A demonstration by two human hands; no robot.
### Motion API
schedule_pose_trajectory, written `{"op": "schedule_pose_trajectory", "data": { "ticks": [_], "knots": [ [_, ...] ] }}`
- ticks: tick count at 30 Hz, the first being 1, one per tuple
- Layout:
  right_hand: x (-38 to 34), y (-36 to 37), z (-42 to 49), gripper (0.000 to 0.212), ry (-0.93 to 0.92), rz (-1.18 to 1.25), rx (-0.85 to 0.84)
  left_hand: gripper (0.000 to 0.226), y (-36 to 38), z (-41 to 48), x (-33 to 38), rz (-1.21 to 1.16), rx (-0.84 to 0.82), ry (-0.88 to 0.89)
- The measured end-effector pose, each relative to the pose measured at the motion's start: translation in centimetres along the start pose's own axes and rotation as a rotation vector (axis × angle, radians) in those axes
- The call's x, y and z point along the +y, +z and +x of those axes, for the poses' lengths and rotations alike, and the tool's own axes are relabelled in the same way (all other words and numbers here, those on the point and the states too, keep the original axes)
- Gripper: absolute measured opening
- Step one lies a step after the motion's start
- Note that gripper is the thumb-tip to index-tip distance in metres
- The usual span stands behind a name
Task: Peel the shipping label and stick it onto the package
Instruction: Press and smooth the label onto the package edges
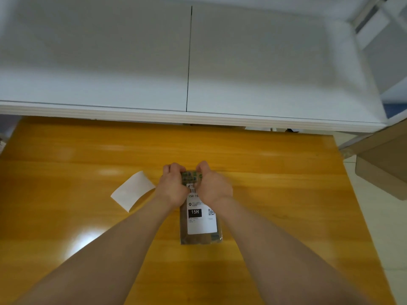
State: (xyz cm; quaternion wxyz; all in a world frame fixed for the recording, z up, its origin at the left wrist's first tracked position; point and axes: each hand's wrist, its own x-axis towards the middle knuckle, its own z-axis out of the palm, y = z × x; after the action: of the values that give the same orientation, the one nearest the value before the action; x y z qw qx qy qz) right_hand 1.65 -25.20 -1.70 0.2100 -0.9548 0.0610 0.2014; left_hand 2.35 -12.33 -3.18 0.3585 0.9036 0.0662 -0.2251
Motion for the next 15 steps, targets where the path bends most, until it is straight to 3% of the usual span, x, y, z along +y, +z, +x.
{"op": "schedule_pose_trajectory", "data": {
  "ticks": [3,7,11,15],
  "knots": [
    [0.4,-0.6,-0.3,0.038,-0.023,0.045,-0.06,0.062,-0.1,0.0,0.1,0.047,-0.005,0.0],
    [1.5,-1.7,-1.2,0.073,-0.059,0.018,-0.155,0.072,-0.1,-0.5,0.6,0.212,-0.023,0.019],
    [2.6,-1.8,-1.5,0.102,-0.019,-0.043,-0.178,0.099,0.3,-1.3,1.5,0.413,-0.108,0.102],
    [2.9,-1.7,-1.7,0.11,0.015,-0.023,-0.202,0.122,1.2,-1.5,1.6,0.458,-0.167,0.115]
  ]
}}
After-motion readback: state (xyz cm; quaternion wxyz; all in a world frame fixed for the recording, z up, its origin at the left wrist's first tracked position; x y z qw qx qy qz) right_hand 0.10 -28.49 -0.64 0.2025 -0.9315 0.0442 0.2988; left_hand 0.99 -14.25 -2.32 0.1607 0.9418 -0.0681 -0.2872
